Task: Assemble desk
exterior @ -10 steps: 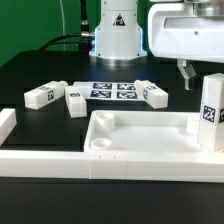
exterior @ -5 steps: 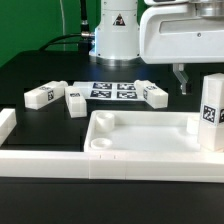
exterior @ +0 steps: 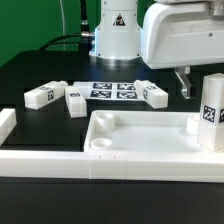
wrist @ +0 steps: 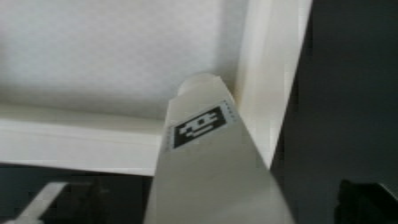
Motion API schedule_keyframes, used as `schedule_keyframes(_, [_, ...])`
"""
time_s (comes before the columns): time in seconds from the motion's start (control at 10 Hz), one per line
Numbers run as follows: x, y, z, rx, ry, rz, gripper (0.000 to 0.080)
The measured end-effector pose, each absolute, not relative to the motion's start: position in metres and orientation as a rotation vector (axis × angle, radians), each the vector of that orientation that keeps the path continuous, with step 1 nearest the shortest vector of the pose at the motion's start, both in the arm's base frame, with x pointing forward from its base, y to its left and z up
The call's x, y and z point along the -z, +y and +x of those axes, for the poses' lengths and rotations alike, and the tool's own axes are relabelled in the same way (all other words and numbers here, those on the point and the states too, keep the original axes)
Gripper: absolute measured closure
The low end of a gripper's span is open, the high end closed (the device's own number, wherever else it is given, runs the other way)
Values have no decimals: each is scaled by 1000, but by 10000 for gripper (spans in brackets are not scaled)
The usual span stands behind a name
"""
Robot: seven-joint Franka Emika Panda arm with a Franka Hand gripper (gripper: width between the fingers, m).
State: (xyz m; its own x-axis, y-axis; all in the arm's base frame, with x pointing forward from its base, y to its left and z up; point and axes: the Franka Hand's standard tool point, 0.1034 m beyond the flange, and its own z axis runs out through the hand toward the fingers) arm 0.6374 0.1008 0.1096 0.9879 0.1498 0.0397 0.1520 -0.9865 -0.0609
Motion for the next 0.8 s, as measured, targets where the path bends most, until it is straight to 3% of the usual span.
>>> schedule_keyframes(0.5, [-109,98,638,65,-761,-3009,150])
schedule_keyframes(0.6, [-109,98,638,65,-797,-2999,266])
schedule_keyframes(0.7, [-109,98,638,65,-793,-3000,266])
schedule_keyframes(0.8, [-109,98,638,65,-793,-3000,402])
